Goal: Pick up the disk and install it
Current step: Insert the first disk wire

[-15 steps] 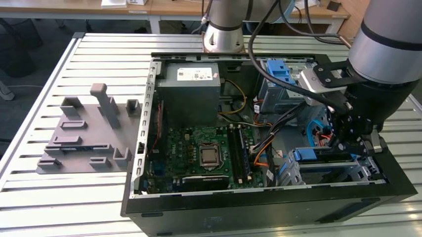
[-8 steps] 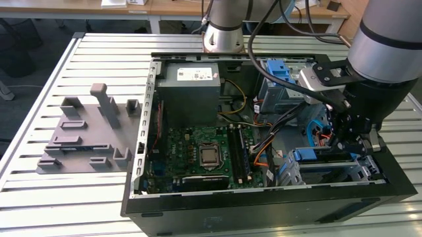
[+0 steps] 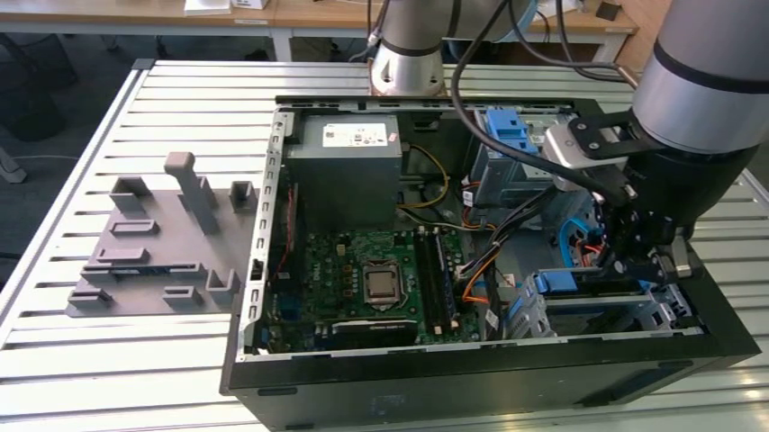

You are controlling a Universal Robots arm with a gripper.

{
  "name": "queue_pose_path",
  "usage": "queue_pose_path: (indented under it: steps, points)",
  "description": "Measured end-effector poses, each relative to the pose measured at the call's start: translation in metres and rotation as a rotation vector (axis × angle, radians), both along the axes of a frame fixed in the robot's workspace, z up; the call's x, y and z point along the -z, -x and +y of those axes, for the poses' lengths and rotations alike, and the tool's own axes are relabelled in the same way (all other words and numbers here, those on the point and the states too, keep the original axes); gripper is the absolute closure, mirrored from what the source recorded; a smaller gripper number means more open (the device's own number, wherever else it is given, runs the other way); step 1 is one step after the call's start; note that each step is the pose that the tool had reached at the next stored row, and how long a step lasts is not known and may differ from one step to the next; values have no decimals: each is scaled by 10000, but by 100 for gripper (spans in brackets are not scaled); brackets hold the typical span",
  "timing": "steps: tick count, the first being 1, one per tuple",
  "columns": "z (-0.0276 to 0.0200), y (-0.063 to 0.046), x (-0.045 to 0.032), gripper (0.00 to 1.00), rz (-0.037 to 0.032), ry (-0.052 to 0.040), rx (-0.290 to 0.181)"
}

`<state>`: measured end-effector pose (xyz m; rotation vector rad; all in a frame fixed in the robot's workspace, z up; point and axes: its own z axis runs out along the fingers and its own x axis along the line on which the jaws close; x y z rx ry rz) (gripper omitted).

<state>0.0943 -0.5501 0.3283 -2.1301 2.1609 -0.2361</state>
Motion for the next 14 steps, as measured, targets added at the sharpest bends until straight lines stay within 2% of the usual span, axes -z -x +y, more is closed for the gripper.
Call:
queue_pose_path:
  steps: [3, 8, 14]
  points:
    - [0, 0, 15, 84, 1, 1, 0]
    - [0, 0, 43, 84, 56, 10, 1]
    - [0, 0, 45, 82, 56, 17, 1]
